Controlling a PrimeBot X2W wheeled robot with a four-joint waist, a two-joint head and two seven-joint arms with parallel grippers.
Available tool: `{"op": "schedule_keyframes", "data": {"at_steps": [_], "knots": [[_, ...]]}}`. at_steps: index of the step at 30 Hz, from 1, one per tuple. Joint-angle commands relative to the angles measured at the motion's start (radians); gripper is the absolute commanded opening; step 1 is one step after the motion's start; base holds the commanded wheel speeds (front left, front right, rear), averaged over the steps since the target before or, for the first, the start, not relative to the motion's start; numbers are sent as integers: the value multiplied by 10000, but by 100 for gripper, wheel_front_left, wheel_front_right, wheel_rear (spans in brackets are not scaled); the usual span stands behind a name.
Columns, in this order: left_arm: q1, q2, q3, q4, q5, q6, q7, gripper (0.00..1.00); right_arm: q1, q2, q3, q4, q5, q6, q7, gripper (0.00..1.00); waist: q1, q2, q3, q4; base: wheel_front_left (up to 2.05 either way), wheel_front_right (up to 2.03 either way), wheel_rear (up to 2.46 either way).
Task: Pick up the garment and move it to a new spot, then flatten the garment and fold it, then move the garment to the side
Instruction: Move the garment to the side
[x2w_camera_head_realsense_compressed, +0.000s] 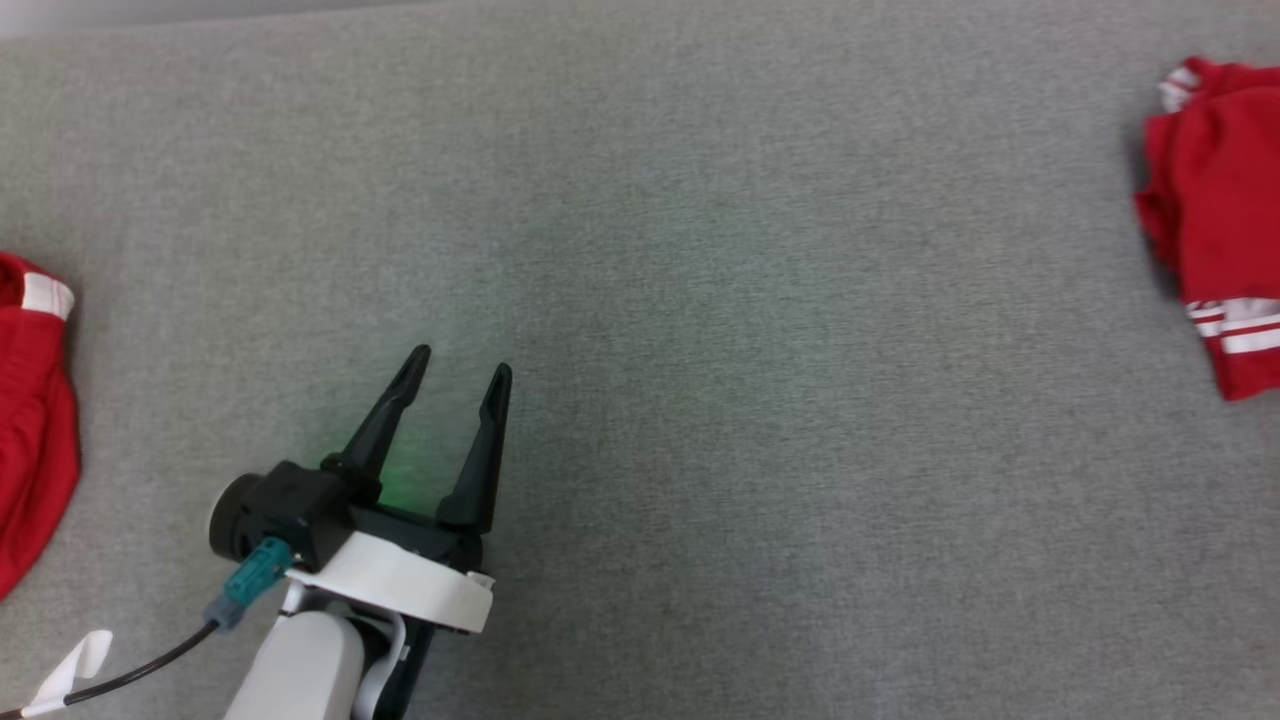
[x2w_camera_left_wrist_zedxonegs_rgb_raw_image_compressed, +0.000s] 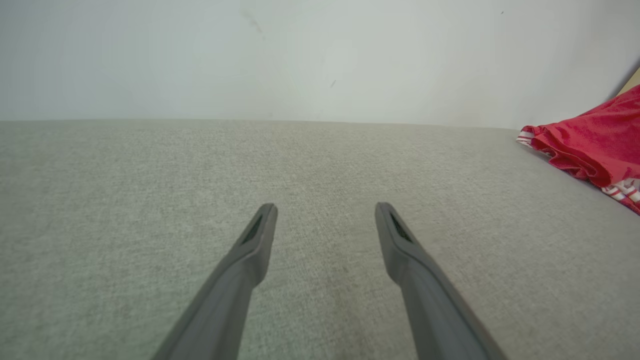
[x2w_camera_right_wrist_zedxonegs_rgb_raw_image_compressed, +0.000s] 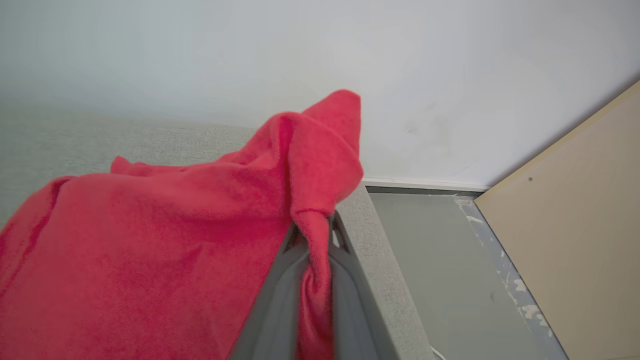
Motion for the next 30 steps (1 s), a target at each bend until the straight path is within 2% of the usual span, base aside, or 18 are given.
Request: {"op": "schedule_keyframes", "data": {"at_steps": [1,6,7,8,9,19,25,30], "knots": [[-119,91,30,-49,13,-16,-17,100,-350,-287,-83,478,-575,-14,-194,0,-1,0,158,149,0,0,0],[-138,115,46,-67,-15,-18,-17,100,-793,-351,-464,1335,-1593,-15,-628,0,-1,0,208,198,0,0,0],[-138,116,51,-66,-19,-19,-17,100,-883,-337,-550,1551,-1872,-15,-729,35,-1,0,215,201,0,0,0],[-140,114,53,-61,-20,-19,-17,100,-956,-268,-623,1691,-2111,-15,-820,82,-1,0,221,200,0,0,0],[-143,117,61,-48,-21,-18,-17,100,-1036,-184,-712,1851,-2289,-15,-911,100,-1,0,224,196,0,0,0],[-34,34,110,87,-62,-21,-17,100,-1235,499,-1240,2385,-3703,-14,-2245,100,-1,0,-203,60,0,0,0],[318,-142,293,206,-124,-16,-17,100,-872,1083,-1017,1772,-3774,-14,-2727,100,-1,0,-1193,-9,0,0,0],[691,-279,634,300,-136,78,-17,100,-222,1601,-593,754,-3279,-15,-2826,100,-1,0,-2221,33,0,0,0]]}}
